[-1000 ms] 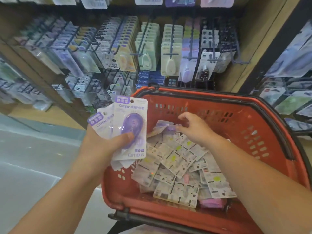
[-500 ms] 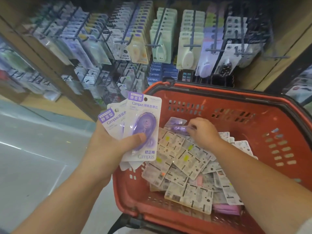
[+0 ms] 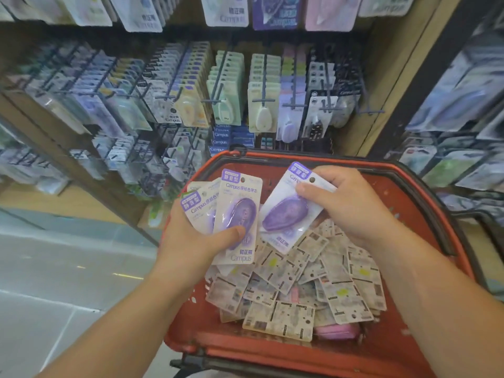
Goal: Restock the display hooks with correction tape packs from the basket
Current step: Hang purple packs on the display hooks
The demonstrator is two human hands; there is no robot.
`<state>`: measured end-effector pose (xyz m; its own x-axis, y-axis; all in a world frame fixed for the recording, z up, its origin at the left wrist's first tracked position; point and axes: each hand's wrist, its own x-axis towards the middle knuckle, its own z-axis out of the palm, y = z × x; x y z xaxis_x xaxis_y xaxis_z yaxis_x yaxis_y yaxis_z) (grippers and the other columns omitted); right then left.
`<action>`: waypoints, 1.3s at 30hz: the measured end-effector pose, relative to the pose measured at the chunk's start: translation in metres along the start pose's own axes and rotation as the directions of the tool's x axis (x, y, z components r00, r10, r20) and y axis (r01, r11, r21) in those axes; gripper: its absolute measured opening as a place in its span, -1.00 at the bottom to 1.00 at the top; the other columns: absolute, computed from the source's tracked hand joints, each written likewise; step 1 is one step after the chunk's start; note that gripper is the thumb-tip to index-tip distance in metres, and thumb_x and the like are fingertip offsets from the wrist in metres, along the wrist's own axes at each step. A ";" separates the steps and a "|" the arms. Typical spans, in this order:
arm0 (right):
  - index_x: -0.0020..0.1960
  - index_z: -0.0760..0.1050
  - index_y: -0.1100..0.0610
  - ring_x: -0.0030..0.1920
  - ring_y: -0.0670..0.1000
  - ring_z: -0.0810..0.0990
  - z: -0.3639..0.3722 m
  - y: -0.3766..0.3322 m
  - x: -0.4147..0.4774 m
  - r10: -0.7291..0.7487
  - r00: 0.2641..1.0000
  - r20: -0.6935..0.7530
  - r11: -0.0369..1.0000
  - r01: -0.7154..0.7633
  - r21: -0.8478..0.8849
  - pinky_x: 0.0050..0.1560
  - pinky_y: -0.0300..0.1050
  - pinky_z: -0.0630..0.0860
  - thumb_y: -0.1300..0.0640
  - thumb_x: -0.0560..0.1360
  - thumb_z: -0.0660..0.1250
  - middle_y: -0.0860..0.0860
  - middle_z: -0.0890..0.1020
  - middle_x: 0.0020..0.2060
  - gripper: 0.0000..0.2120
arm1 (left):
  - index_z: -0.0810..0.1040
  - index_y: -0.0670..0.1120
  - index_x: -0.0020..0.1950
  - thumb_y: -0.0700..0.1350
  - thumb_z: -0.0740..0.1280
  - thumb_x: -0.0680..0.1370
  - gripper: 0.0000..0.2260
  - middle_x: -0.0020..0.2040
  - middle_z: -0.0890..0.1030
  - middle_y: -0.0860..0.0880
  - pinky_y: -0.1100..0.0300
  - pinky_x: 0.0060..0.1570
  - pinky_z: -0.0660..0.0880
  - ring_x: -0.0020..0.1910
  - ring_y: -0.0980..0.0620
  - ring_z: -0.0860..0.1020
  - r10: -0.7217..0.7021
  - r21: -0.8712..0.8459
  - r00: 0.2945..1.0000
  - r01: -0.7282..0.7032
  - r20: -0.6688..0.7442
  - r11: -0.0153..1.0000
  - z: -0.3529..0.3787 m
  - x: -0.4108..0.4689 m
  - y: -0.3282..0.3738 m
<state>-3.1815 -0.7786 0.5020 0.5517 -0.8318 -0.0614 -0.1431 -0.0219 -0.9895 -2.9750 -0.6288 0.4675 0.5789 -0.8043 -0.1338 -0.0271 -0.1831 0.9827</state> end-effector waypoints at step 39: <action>0.11 0.59 -0.10 -0.02 -0.11 0.71 0.311 -0.186 0.071 -0.401 0.915 -0.045 0.910 0.403 0.097 -0.12 -0.31 0.56 0.14 0.56 0.39 -0.10 0.73 -0.03 -0.81 | 0.63 -0.05 0.19 -0.04 0.59 0.23 -0.47 -0.13 0.68 -0.33 -0.06 -0.39 0.48 -0.32 -0.22 0.62 0.405 -0.420 0.913 -0.347 0.053 0.839 -0.281 0.094 0.139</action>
<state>-2.8599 -0.6609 0.6409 0.5256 -0.7772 0.3460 0.1720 -0.3013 -0.9379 -2.6949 -0.5713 0.6272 0.4741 -0.8385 0.2687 0.1183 0.3630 0.9242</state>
